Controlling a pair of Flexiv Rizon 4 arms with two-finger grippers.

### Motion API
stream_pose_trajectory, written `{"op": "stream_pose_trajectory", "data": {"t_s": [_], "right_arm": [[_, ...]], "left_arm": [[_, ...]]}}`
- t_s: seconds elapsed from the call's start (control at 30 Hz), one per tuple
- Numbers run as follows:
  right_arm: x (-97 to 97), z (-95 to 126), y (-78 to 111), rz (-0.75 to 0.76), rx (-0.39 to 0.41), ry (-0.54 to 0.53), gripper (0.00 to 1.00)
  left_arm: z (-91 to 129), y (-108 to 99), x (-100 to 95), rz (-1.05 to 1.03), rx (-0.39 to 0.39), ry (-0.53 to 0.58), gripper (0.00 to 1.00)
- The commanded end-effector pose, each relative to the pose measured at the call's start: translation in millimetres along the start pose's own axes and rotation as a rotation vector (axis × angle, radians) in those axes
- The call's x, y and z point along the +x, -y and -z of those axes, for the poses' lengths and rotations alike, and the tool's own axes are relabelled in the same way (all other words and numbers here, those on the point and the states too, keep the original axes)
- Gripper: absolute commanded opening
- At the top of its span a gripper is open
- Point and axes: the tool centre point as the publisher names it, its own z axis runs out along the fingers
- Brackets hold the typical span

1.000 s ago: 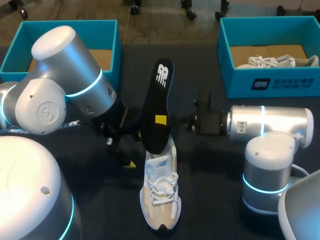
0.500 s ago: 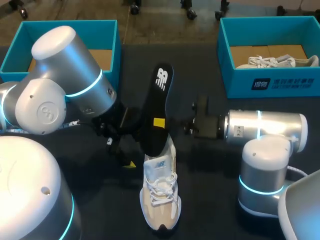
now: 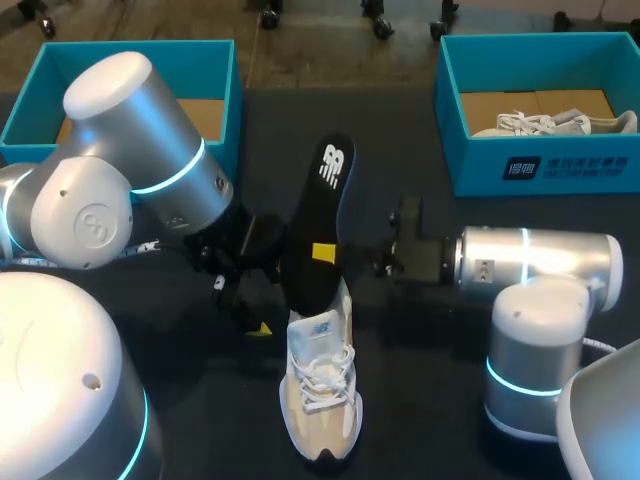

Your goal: Take the shoe out of the shoebox, open the shoe tongue, remove and reinsert the insole, then place the shoe into the shoebox

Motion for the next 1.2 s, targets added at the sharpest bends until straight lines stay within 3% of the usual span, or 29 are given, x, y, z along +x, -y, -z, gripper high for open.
{"op": "stream_pose_trajectory", "data": {"t_s": [0.03,0.93,1.2], "right_arm": [[-4.6,5,-3.1,0.006,0.036,-0.009,0.0],[-10.5,3,-7.4,0.049,0.107,-0.048,0.0],[-12.9,5,5.4,0.056,0.091,-0.062,0.0]], "left_arm": [[-1,0,-0.3,0.0,0.0,0.0,1.0],[-1,0,-0.3,0.0,0.0,0.0,1.0],[-1,0,-0.3,0.0,0.0,0.0,1.0]]}}
